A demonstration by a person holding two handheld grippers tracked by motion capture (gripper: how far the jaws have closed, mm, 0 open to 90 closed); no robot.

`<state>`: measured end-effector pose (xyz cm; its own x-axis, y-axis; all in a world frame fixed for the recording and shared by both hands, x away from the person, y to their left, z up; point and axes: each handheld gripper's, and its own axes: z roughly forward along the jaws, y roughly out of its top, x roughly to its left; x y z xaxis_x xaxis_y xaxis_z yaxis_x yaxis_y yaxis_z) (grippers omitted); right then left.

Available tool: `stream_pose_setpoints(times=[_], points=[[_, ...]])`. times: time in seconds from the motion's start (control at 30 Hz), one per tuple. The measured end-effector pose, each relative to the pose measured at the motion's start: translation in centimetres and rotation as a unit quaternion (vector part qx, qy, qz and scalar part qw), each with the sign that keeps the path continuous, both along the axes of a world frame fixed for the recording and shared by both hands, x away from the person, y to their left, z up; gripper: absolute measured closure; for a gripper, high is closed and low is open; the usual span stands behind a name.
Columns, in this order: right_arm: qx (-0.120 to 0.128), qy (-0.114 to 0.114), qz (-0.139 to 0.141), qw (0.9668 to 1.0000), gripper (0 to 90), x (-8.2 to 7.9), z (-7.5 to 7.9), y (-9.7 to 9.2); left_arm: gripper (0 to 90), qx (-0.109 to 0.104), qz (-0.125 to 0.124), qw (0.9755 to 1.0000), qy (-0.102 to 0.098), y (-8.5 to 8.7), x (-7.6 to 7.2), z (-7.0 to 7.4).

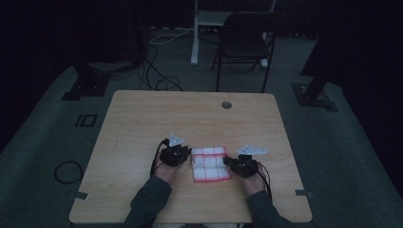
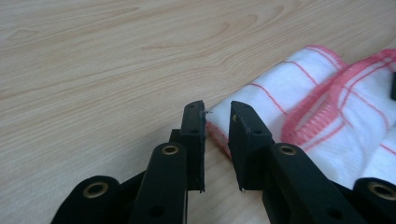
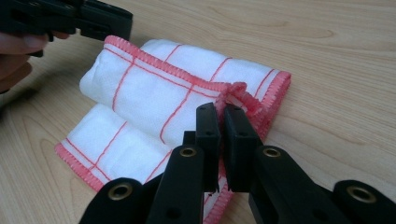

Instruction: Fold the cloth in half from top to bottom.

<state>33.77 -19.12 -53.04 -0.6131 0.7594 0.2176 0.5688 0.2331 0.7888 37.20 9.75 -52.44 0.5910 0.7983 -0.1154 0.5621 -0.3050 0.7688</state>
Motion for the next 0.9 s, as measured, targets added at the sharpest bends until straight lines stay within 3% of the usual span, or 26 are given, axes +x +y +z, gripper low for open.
stream_pose_setpoints(times=[0.23,0.37,0.47,0.6,0.9], points=[[0.002,-0.003,0.002,1.0,85.6,-0.1,0.0,-0.1,73.8,0.005,-0.028,0.9995,-0.009,-1.0,-0.8,0.2],[0.004,-0.006,0.0,1.0,80.7,-0.2,0.2,-0.3,73.0,0.0,-0.042,0.999,-0.015,-1.1,-1.7,0.6],[0.008,-0.009,0.0,0.9999,72.1,-0.3,0.4,-0.8,72.5,-0.003,-0.052,0.9985,-0.018,-1.2,-2.6,0.7],[0.012,-0.011,-0.007,0.9998,68.0,-0.6,0.5,-1.7,71.9,-0.007,-0.061,0.9979,-0.022,-1.2,-3.6,0.8],[0.03,-0.02,-0.026,0.999,65.0,-1.0,0.9,-3.4,71.2,-0.005,-0.079,0.9967,-0.019,-1.4,-5.5,0.2]])
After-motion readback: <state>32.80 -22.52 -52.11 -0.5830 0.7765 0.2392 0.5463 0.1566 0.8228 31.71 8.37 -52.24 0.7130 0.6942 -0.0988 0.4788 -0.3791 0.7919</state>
